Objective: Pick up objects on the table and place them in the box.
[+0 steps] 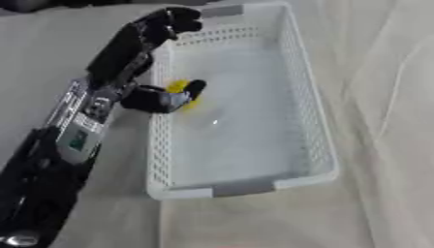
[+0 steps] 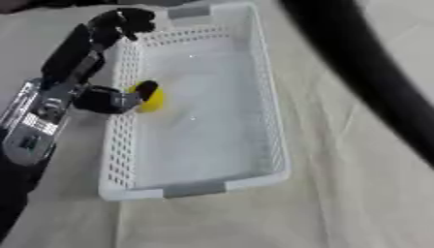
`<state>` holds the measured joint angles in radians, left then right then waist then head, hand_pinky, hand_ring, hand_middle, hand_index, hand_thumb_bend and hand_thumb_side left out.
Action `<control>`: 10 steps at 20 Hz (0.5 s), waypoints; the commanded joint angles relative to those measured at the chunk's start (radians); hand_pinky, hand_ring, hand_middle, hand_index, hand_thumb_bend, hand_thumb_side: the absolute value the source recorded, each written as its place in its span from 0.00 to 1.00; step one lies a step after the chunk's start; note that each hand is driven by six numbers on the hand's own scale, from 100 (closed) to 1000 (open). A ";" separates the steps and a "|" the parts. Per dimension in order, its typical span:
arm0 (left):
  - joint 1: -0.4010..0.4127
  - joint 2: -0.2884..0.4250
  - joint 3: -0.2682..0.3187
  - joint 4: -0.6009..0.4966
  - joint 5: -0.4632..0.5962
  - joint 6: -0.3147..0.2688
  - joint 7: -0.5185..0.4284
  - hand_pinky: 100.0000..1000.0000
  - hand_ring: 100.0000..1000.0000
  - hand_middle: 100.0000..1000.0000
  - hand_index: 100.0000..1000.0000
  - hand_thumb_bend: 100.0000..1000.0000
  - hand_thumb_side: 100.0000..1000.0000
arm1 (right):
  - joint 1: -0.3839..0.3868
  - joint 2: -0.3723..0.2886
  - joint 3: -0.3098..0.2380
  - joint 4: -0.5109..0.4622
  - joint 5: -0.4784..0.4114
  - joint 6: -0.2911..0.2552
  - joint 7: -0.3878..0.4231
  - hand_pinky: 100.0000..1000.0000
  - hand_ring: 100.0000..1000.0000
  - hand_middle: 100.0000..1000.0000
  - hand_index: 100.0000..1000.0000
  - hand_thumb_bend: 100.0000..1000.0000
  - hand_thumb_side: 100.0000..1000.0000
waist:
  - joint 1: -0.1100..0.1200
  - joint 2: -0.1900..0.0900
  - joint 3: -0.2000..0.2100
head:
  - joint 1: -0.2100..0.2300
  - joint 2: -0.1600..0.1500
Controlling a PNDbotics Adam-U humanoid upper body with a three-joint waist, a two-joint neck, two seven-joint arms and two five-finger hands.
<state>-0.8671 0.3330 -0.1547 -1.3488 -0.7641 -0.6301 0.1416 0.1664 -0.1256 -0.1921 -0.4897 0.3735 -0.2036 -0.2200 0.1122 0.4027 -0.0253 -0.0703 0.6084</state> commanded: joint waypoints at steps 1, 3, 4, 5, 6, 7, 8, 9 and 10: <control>-0.008 0.021 0.014 -0.011 0.006 0.005 -0.013 0.59 0.79 0.84 0.86 0.15 0.70 | 0.007 -0.010 -0.003 0.007 -0.004 -0.001 -0.004 0.40 0.52 0.62 0.69 0.00 0.87 | -0.005 -0.012 0.001 | -0.004 -0.018; -0.007 0.024 0.024 -0.020 0.013 0.017 -0.007 0.53 0.78 0.84 0.86 0.07 0.64 | 0.007 -0.009 -0.003 0.008 -0.005 -0.001 -0.005 0.40 0.52 0.62 0.69 0.00 0.87 | -0.005 -0.012 0.001 | -0.006 -0.018; -0.006 0.029 0.035 -0.026 0.018 0.029 0.003 0.52 0.77 0.83 0.85 0.05 0.61 | 0.007 -0.009 -0.003 0.008 -0.006 -0.001 -0.005 0.40 0.52 0.62 0.69 0.00 0.87 | -0.005 -0.011 0.002 | -0.007 -0.018; -0.003 0.035 0.044 -0.035 0.023 0.042 0.015 0.50 0.76 0.83 0.85 0.00 0.57 | 0.006 -0.009 -0.003 0.009 -0.007 -0.001 -0.006 0.40 0.52 0.62 0.69 0.00 0.87 | -0.004 -0.011 0.002 | -0.008 -0.018; 0.003 0.047 0.056 -0.046 0.032 0.058 0.032 0.47 0.75 0.82 0.84 0.00 0.53 | 0.006 -0.008 -0.004 0.009 -0.008 -0.001 -0.007 0.40 0.52 0.62 0.69 0.00 0.87 | -0.004 -0.010 0.003 | -0.011 -0.018; 0.011 0.060 0.067 -0.059 0.045 0.075 0.050 0.45 0.73 0.80 0.83 0.00 0.52 | 0.005 -0.008 -0.004 0.010 -0.010 -0.001 -0.007 0.40 0.52 0.62 0.69 0.00 0.87 | -0.003 -0.009 0.004 | -0.014 -0.019; 0.024 0.077 0.081 -0.073 0.066 0.091 0.071 0.43 0.72 0.79 0.83 0.00 0.51 | 0.005 -0.008 -0.004 0.011 -0.012 -0.001 -0.009 0.40 0.52 0.62 0.69 0.00 0.87 | -0.003 -0.008 0.005 | -0.018 -0.021; 0.035 0.092 0.090 -0.088 0.086 0.103 0.088 0.41 0.69 0.77 0.81 0.00 0.49 | 0.004 -0.007 -0.004 0.012 -0.013 -0.001 -0.010 0.40 0.52 0.62 0.69 0.00 0.87 | -0.002 -0.007 0.006 | -0.020 -0.022; 0.052 0.113 0.109 -0.108 0.115 0.114 0.113 0.38 0.67 0.75 0.80 0.00 0.48 | 0.004 -0.006 -0.004 0.014 -0.015 -0.001 -0.011 0.40 0.52 0.62 0.69 0.00 0.87 | -0.002 -0.006 0.009 | -0.024 -0.024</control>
<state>-0.8073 0.3999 -0.0739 -1.4216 -0.6774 -0.5313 0.2295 0.1624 -0.1254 -0.1921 -0.4858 0.3647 -0.2049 -0.2261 0.1138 0.4098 -0.0177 -0.0836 0.6001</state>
